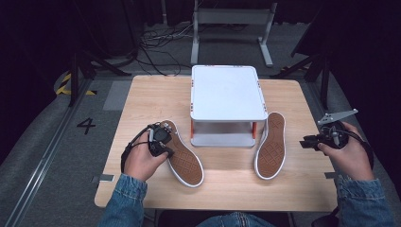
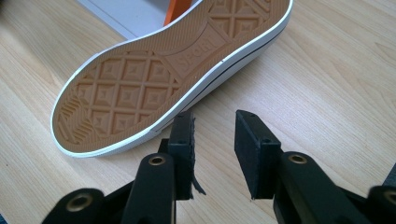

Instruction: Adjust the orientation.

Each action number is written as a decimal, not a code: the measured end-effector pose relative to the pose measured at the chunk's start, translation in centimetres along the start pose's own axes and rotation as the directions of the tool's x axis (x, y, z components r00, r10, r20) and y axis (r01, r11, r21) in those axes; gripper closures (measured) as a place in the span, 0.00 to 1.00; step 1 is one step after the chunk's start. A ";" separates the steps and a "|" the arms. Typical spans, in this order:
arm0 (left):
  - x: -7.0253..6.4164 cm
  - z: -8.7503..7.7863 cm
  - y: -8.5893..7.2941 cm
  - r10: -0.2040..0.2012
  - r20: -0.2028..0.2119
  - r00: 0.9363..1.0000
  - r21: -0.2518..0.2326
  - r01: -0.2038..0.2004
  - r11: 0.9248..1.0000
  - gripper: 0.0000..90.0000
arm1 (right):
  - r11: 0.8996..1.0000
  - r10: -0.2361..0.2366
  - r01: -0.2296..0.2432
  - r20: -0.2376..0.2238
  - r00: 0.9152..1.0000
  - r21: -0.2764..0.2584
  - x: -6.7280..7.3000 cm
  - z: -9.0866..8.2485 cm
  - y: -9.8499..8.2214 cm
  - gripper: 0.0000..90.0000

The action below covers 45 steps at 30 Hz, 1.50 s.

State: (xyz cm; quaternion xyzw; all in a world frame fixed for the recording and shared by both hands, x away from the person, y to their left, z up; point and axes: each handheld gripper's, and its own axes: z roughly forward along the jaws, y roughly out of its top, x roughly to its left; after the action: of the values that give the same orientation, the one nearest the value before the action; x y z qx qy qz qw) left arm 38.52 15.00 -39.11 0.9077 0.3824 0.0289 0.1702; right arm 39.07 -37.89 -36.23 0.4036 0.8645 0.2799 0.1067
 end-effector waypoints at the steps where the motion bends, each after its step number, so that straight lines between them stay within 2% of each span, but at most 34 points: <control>1: 0.1 0.3 -0.2 -0.012 -0.008 1.000 0.026 0.012 1.000 0.92 | 1.000 -0.002 0.002 0.001 1.000 0.005 0.0 0.1 0.0 0.76; 3: 0.3 0.8 -0.5 -0.019 -0.009 1.000 0.054 0.019 0.998 0.90 | 1.000 -0.003 0.003 0.005 1.000 0.010 0.0 0.2 0.0 0.75; 4: 0.5 1.0 -0.8 -0.029 -0.005 1.000 0.052 0.029 0.998 0.92 | 1.000 -0.002 0.002 0.005 1.000 0.010 0.0 0.2 0.0 0.75; 6: 0.7 1.0 -1.0 -0.038 0.008 0.999 0.047 0.038 0.998 0.91 | 1.000 -0.001 0.001 0.005 1.000 0.009 0.0 0.3 0.0 0.75; 9: 1.4 1.2 -1.7 -0.090 0.053 0.995 0.007 0.089 0.996 0.90 | 1.000 -0.003 0.003 0.005 1.000 0.010 0.0 0.4 0.1 0.74; 11: 1.6 1.2 -1.9 -0.103 0.049 0.993 0.012 0.103 0.995 0.88 | 1.000 -0.008 0.008 0.010 1.000 0.013 -0.1 0.5 0.1 0.73; 13: 1.5 1.5 -1.7 -0.098 0.027 0.995 0.032 0.097 0.995 0.88 | 1.000 -0.006 0.006 0.014 1.000 0.014 -0.1 0.6 0.2 0.73; 14: 1.5 1.5 -1.5 -0.103 0.028 0.994 0.031 0.102 0.994 0.88 | 1.000 -0.008 0.008 0.014 1.000 0.013 -0.1 0.6 0.2 0.73; 18: 1.0 2.0 -0.8 -0.093 0.023 0.995 0.006 0.093 0.996 0.88 | 1.000 -0.011 0.011 0.025 1.000 0.006 -0.2 0.7 0.3 0.71; 21: 0.6 2.1 -0.5 -0.079 -0.002 0.997 -0.002 0.079 0.997 0.85 | 1.000 -0.013 0.013 0.029 0.999 0.001 0.0 0.6 0.4 0.71; 23: 0.7 1.8 -0.6 -0.080 0.012 0.997 0.000 0.080 0.997 0.77 | 1.000 -0.015 0.015 0.028 0.999 0.000 0.0 0.5 0.4 0.70; 26: 0.5 0.8 -0.4 -0.066 0.005 0.998 -0.026 0.067 0.997 0.75 | 1.000 -0.011 0.011 0.033 0.999 -0.003 -0.1 0.4 0.3 0.70; 30: -0.7 -0.8 0.6 -0.026 0.005 1.000 -0.093 0.026 0.995 0.73 | 1.000 -0.009 0.009 0.040 0.999 -0.001 -0.2 0.2 0.1 0.70; 31: -1.0 -1.0 0.9 -0.021 0.011 1.000 -0.103 0.022 0.994 0.72 | 1.000 -0.007 0.007 0.043 0.999 0.001 -0.1 0.2 -0.1 0.70; 33: -1.6 -1.1 1.8 0.016 0.024 1.000 -0.124 -0.013 0.992 0.72 | 1.000 -0.002 0.001 0.047 0.999 0.006 -0.1 0.1 -0.4 0.69; 35: -2.0 -0.8 2.6 0.044 0.016 0.999 -0.122 -0.041 0.992 0.73 | 1.000 0.002 -0.003 0.054 0.999 0.008 -0.1 0.0 -0.7 0.69; 38: -2.1 -0.1 3.5 0.057 0.007 0.998 -0.108 -0.056 0.993 0.75 | 1.000 0.010 -0.010 0.062 0.998 0.006 0.0 -0.3 -1.1 0.69; 39: -2.0 0.2 3.6 0.058 0.003 0.998 -0.093 -0.058 0.994 0.77 | 1.000 0.013 -0.014 0.063 0.998 0.007 0.0 -0.4 -1.2 0.69; 41: -1.8 0.2 3.6 0.056 0.031 0.998 -0.094 -0.053 0.994 0.80 | 1.000 0.018 -0.018 0.065 0.998 0.012 -0.1 -0.4 -1.3 0.69; 42: -1.8 0.1 3.6 0.044 0.028 0.999 -0.088 -0.042 0.995 0.81 | 1.000 0.019 -0.020 0.067 0.998 0.013 -0.1 -0.4 -1.4 0.69; 45: -1.6 0.0 3.3 0.043 0.025 0.999 -0.095 -0.041 0.995 0.82 | 1.000 0.014 -0.015 0.067 0.998 0.021 -0.1 -0.3 -1.4 0.68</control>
State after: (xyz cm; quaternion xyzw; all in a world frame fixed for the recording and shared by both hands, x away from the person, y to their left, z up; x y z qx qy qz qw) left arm 39.65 11.73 -37.85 0.9068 0.3591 0.0380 0.2175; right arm 38.19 -38.81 -36.80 0.4200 0.8605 0.2577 0.1291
